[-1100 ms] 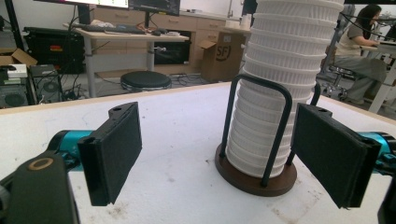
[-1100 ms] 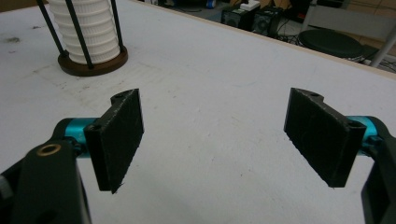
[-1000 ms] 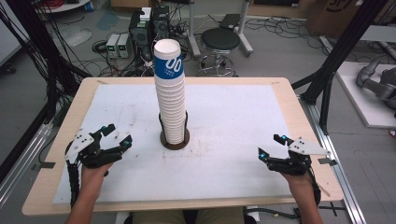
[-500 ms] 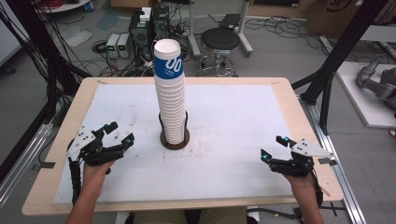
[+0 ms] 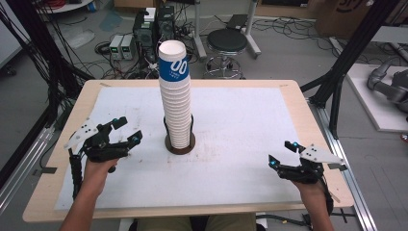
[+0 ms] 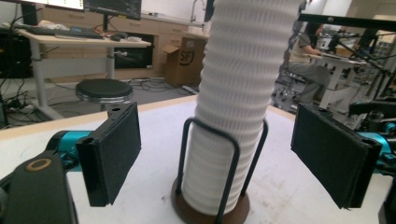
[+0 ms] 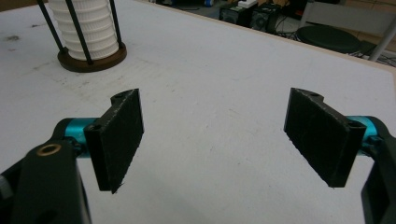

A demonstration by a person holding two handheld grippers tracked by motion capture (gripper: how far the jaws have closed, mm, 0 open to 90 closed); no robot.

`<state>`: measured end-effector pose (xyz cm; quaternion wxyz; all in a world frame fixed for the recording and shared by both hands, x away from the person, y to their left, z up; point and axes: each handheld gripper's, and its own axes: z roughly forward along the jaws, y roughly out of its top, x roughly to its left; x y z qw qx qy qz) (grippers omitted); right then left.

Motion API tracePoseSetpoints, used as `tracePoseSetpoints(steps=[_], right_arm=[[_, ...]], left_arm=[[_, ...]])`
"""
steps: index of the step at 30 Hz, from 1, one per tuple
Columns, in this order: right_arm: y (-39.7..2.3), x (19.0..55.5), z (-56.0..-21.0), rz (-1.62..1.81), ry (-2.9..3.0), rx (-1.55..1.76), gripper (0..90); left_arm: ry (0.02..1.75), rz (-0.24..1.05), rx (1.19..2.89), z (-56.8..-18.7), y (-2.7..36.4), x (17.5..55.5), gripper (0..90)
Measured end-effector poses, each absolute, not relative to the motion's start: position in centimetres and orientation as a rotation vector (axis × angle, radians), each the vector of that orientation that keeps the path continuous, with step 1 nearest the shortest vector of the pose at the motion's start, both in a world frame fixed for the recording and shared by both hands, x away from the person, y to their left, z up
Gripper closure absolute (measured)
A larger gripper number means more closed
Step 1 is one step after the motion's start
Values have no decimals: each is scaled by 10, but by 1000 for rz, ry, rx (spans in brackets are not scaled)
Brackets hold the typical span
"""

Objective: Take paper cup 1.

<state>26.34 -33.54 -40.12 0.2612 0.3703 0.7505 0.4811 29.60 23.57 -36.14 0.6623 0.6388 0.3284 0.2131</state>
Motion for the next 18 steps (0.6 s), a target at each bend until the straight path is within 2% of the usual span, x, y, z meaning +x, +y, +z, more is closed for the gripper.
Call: tracePoseSetpoints(steps=[18], right_arm=[[-334, 263, -401, 1297, 2040, 1007, 202]], left_arm=[[657, 445, 1500, -281, 216, 321, 157]])
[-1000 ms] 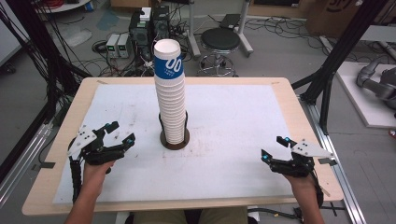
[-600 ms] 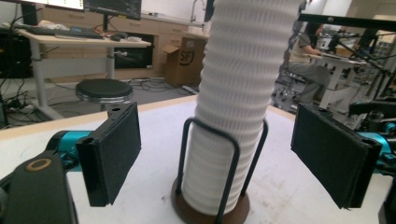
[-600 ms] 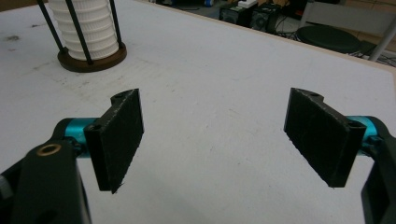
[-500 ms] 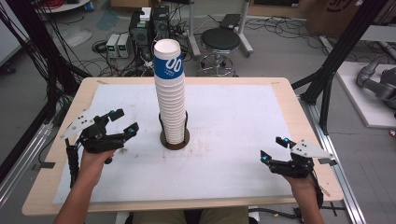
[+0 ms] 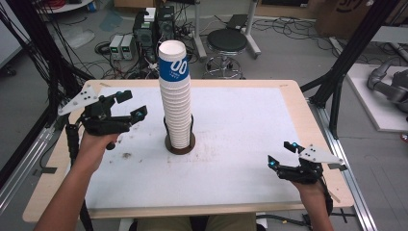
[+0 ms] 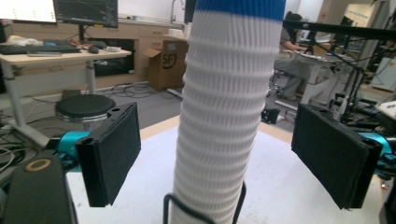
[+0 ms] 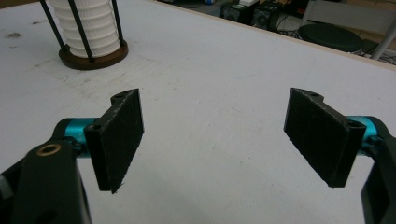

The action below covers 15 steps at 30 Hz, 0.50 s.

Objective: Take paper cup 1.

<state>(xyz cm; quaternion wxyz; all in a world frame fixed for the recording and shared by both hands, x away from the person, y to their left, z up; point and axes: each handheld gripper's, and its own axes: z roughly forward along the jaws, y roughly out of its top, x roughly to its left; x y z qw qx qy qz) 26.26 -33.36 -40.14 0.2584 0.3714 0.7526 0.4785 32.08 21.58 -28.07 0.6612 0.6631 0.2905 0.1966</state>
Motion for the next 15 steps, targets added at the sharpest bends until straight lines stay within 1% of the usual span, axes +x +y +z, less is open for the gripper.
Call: tracePoseSetpoints(steps=[15], right_arm=[[-334, 263, -401, 1300, 2042, 1006, 202]], left_arm=[[577, 423, 1519, -213, 193, 339, 157]])
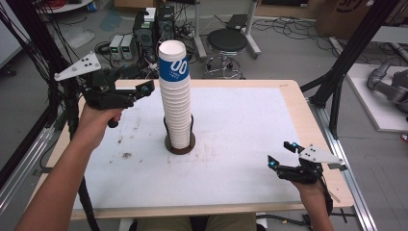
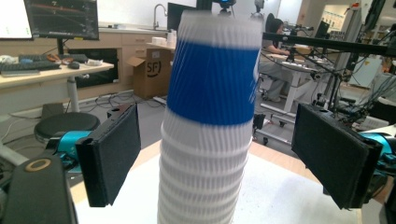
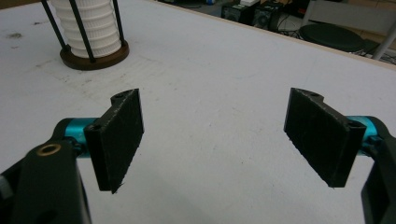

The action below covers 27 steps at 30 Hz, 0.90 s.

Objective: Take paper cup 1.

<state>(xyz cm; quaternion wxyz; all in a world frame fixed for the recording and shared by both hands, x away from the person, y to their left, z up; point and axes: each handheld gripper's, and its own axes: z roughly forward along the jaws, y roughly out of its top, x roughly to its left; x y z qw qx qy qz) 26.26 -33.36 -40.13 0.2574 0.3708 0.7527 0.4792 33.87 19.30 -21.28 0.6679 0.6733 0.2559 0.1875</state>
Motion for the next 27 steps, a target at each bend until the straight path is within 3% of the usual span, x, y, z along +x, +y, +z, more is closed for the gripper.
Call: tracePoseSetpoints(steps=[27], right_arm=[[-334, 263, -400, 1308, 2040, 1000, 202]], left_arm=[[580, 424, 1630, -171, 142, 379, 158]])
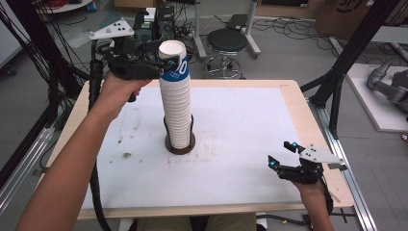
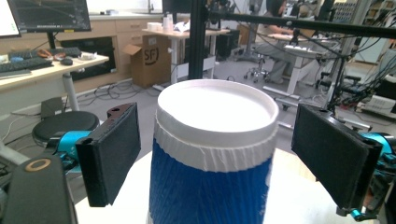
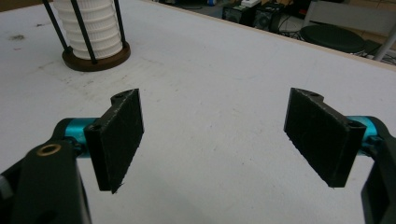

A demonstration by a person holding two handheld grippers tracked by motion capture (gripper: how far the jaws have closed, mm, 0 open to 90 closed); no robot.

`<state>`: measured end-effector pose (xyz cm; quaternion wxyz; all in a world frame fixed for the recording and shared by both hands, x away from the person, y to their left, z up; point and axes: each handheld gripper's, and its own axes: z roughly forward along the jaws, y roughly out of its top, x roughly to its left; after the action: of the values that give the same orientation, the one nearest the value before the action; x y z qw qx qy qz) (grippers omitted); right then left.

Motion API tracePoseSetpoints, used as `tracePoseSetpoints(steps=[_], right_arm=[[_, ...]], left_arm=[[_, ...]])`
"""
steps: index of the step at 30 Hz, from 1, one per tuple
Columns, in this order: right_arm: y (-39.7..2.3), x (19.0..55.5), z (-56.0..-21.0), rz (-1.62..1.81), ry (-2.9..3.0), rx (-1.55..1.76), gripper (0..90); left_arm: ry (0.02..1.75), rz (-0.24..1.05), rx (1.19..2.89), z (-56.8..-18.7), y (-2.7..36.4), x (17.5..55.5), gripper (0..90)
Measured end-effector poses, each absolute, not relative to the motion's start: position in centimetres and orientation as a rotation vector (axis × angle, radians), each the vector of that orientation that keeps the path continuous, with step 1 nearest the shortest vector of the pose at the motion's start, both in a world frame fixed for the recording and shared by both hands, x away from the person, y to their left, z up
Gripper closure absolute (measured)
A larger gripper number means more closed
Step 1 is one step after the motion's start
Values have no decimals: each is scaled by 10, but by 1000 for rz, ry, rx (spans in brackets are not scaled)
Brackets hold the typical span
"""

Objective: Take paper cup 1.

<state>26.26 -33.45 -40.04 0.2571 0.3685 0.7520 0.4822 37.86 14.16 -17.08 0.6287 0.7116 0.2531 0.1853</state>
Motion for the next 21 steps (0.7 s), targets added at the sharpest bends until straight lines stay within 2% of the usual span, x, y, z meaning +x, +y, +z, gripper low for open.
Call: tracePoseSetpoints(steps=[4, 11, 21], right_arm=[[-335, 262, -400, 1312, 2039, 1006, 202], [-335, 262, -400, 1313, 2038, 1006, 202], [-335, 262, -400, 1311, 2041, 1003, 202]], left_arm=[[588, 429, 1652, -171, 137, 382, 174], [598, 431, 1674, -170, 133, 385, 277], [585, 446, 1663, -161, 132, 383, 287]])
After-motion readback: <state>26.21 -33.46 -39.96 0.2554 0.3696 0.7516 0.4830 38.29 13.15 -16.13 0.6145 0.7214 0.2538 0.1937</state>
